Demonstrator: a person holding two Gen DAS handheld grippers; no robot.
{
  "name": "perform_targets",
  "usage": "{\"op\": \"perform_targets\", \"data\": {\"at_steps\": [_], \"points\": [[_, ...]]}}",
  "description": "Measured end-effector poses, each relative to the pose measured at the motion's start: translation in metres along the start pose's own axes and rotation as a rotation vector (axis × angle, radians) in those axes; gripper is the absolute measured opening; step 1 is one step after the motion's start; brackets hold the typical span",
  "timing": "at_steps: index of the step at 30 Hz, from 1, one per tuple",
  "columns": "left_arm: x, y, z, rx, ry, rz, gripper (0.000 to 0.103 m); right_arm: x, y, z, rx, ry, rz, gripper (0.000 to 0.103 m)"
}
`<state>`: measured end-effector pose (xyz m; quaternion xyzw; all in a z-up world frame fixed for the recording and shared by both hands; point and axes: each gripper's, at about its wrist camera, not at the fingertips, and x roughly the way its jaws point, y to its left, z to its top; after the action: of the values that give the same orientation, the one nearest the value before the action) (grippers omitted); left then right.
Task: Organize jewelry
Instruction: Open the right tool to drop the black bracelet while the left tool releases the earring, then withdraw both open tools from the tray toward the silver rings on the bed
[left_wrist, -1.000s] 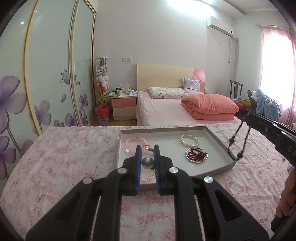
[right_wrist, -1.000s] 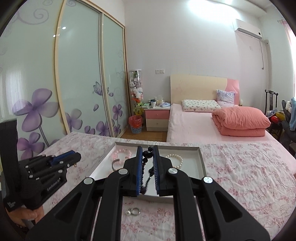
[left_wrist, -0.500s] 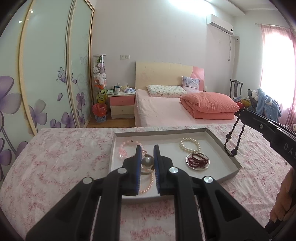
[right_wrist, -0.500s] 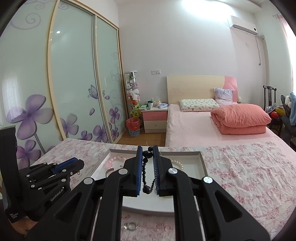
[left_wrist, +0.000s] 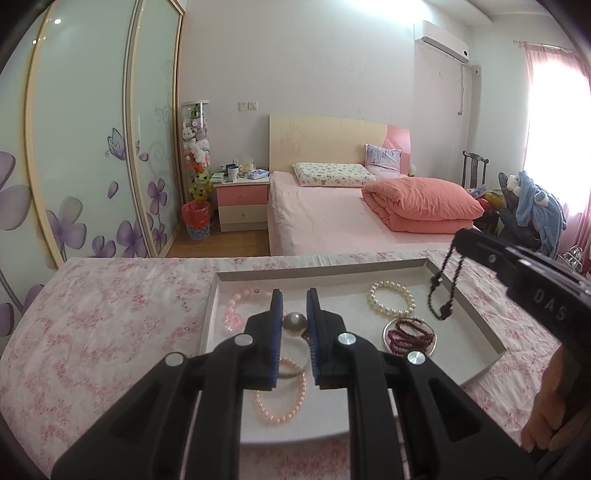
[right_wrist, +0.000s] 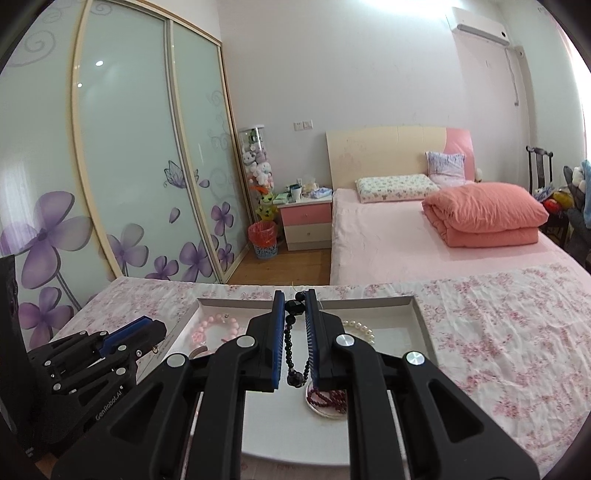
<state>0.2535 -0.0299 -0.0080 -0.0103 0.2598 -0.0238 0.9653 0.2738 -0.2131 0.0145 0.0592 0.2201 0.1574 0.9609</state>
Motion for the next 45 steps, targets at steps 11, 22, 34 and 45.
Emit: {"op": "perform_targets", "data": {"at_steps": [11, 22, 34, 45], "points": [[0.023, 0.016, -0.006, -0.071, 0.052, 0.006, 0.023, 0.009, -0.015, -0.018, 0.031, 0.061, -0.03, 0.03], [0.018, 0.026, -0.025, -0.083, 0.095, 0.015, 0.023, 0.001, -0.022, -0.032, 0.023, 0.094, -0.035, 0.03], [-0.004, 0.012, -0.054, -0.036, 0.154, -0.048, 0.03, -0.017, -0.025, -0.058, -0.011, 0.165, -0.039, 0.03], [-0.017, -0.01, -0.086, 0.021, 0.233, -0.129, 0.039, -0.025, -0.03, -0.103, -0.022, 0.325, -0.065, 0.03]]}}
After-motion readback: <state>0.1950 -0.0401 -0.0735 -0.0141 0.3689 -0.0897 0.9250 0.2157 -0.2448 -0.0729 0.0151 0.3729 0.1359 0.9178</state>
